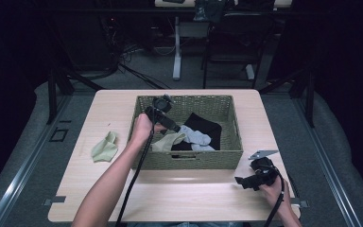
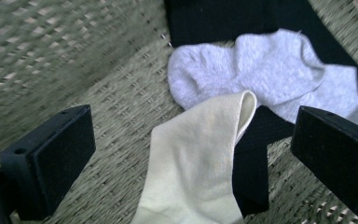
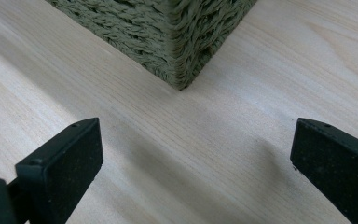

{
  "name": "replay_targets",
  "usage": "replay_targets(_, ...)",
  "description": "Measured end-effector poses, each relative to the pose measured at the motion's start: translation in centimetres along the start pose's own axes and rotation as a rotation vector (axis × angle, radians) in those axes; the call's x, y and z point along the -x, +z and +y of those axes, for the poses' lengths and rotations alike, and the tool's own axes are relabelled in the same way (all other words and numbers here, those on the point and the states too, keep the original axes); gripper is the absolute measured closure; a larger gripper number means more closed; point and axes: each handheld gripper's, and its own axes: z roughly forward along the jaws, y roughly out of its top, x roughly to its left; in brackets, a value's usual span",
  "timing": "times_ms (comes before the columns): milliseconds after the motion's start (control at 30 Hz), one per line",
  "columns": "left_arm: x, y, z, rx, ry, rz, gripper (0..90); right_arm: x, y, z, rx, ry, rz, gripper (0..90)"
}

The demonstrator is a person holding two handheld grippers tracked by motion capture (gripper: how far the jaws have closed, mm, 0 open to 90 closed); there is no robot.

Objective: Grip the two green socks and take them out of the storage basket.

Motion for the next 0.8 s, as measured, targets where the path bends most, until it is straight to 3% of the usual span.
replay_targets(133,0.4,1.4,0.3,-0.048,0.01,-0.01,0.9,0.0,0.0,0.0,0.0,-0.001,0.001,1.6)
replay_targets(267,0.5,2.5,0.3,-0.079,0.021,-0.027,14.8,0.0,0.0,0.0,-0.002,-0.002,0.002,1.6)
replay_targets(533,0.8,3.7,0.4,-0.143,0.041,-0.064,32.5,0.0,0.0,0.0,0.0,-0.002,0.003,1.6)
replay_targets(667,1.1,4.1,0.2,-0.191,0.059,-0.06,53.9,0.1,0.0,0.0,-0.004,-0.001,0.006,1.6)
replay_targets(733,1.1,4.1,0.0,-0.186,0.063,-0.071,69.9,0.1,0.0,0.0,-0.004,-0.003,0.006,1.6)
replay_targets(800,1.2,4.0,-0.2,-0.177,0.064,-0.078,79.0,0.1,0.0,0.0,-0.003,-0.003,0.006,1.6)
